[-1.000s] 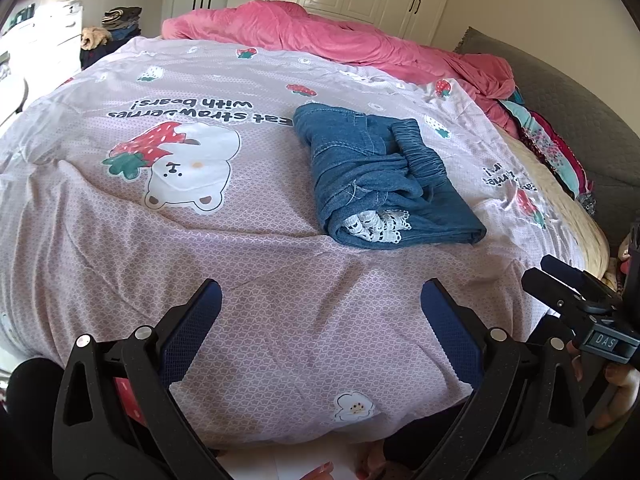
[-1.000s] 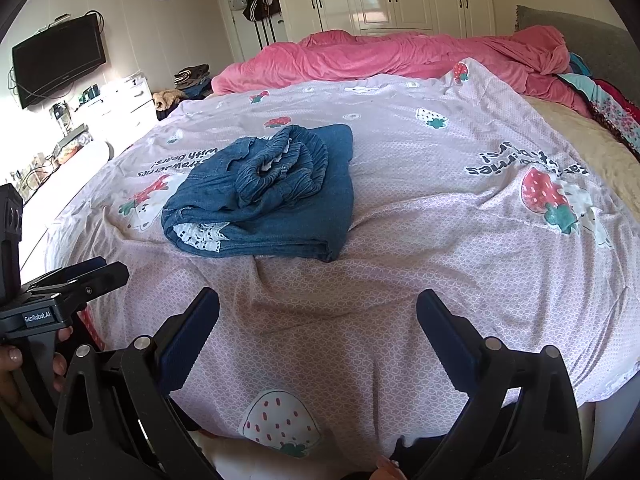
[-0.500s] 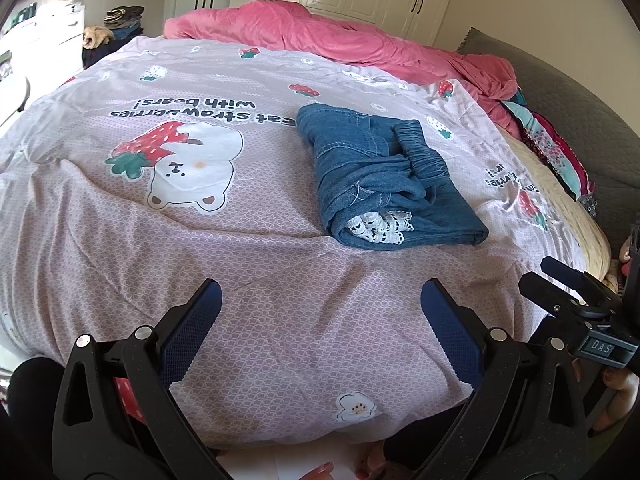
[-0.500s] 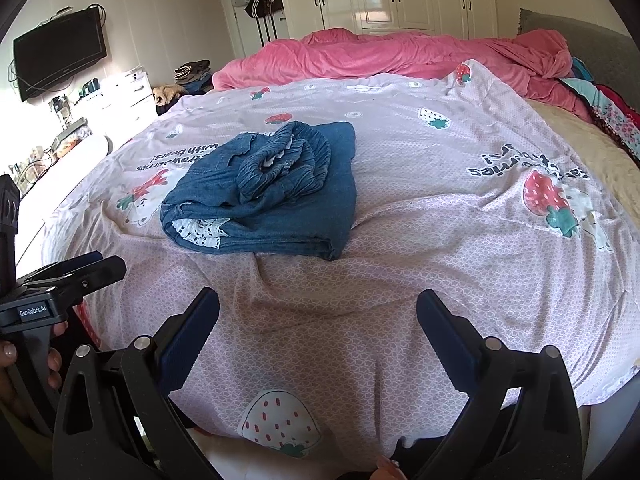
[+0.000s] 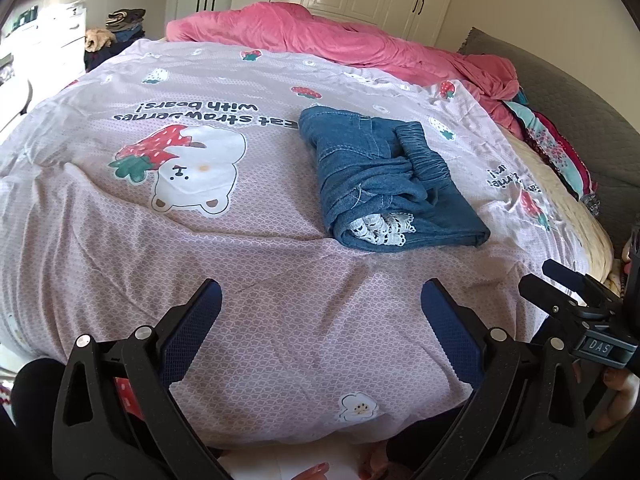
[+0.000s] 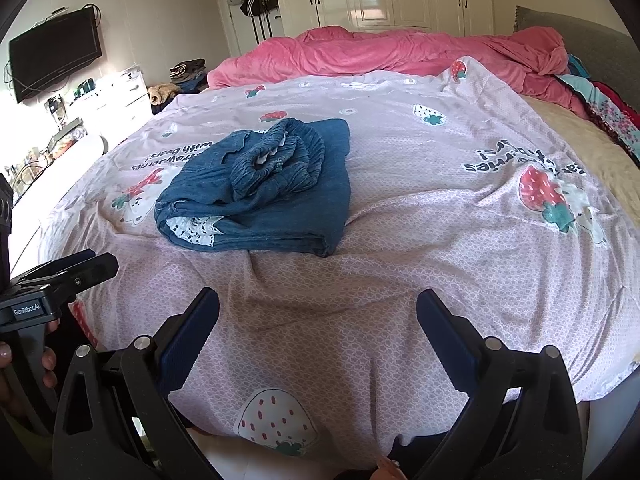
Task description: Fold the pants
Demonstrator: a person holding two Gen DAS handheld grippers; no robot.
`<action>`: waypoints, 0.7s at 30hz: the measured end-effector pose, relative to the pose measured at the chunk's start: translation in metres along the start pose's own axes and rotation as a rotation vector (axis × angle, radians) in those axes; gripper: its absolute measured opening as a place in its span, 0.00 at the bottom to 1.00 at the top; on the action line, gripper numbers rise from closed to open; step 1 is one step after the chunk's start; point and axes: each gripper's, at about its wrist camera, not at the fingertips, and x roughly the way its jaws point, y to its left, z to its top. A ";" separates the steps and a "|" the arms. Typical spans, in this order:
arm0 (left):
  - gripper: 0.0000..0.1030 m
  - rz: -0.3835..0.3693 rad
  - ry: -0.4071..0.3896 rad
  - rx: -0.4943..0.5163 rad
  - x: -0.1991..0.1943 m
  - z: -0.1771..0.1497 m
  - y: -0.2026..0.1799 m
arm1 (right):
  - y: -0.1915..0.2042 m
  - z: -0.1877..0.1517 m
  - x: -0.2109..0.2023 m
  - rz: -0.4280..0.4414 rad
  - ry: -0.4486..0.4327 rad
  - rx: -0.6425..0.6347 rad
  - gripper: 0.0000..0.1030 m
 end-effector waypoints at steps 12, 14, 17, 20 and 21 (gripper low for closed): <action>0.91 0.015 0.008 0.003 -0.001 -0.001 -0.001 | 0.000 -0.001 0.001 -0.005 0.006 -0.001 0.96; 0.91 0.013 0.007 0.002 -0.002 -0.001 -0.001 | 0.000 -0.001 0.001 -0.005 0.006 0.001 0.96; 0.91 0.014 0.007 0.001 -0.001 -0.001 0.000 | 0.000 -0.001 0.002 -0.007 0.007 0.001 0.96; 0.91 0.013 0.012 -0.002 -0.001 -0.001 0.000 | 0.000 -0.001 0.002 -0.008 0.008 0.001 0.96; 0.91 0.014 0.015 -0.004 -0.001 0.000 0.000 | 0.000 -0.001 0.002 -0.008 0.008 0.001 0.96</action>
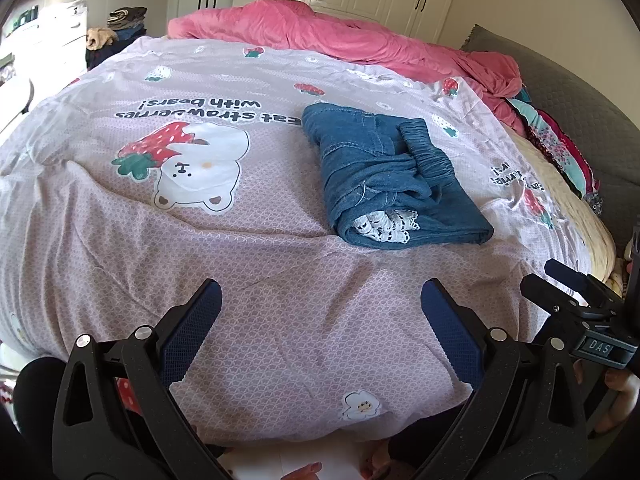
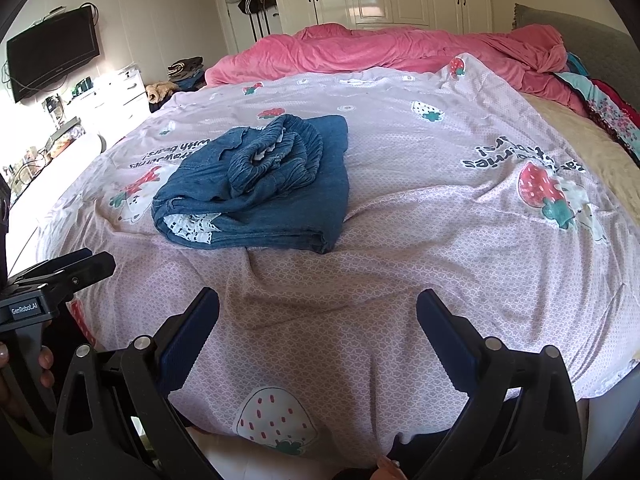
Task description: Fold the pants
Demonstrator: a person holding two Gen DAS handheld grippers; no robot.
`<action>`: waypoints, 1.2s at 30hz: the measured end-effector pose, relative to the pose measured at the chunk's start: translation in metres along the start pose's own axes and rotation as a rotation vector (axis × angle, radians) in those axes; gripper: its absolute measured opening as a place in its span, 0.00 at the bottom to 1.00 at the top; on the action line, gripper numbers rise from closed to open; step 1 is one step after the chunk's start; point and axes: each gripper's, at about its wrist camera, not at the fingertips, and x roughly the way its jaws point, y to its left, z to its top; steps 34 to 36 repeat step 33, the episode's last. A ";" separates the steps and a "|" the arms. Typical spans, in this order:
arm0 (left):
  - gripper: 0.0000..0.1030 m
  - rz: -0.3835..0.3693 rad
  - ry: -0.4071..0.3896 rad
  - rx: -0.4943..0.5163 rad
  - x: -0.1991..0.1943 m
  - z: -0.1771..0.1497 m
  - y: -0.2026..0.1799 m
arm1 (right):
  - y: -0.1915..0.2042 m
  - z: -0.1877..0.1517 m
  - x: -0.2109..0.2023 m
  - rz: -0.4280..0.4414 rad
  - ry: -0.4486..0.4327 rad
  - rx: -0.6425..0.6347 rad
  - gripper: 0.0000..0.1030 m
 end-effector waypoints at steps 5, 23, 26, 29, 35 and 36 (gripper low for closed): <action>0.91 0.002 0.012 0.000 0.002 0.000 0.001 | 0.001 -0.001 0.001 -0.001 0.007 0.000 0.96; 0.91 0.103 0.072 -0.060 0.019 0.012 0.032 | -0.018 0.006 0.008 -0.036 0.020 0.014 0.96; 0.91 0.151 0.053 -0.079 0.021 0.034 0.053 | -0.046 0.020 0.010 -0.078 0.007 0.036 0.96; 0.91 0.278 0.054 -0.107 0.034 0.064 0.092 | -0.107 0.051 0.017 -0.214 -0.035 0.070 0.96; 0.91 0.390 0.082 -0.169 0.062 0.106 0.155 | -0.206 0.091 0.048 -0.360 0.021 0.179 0.96; 0.91 0.390 0.082 -0.169 0.062 0.106 0.155 | -0.206 0.091 0.048 -0.360 0.021 0.179 0.96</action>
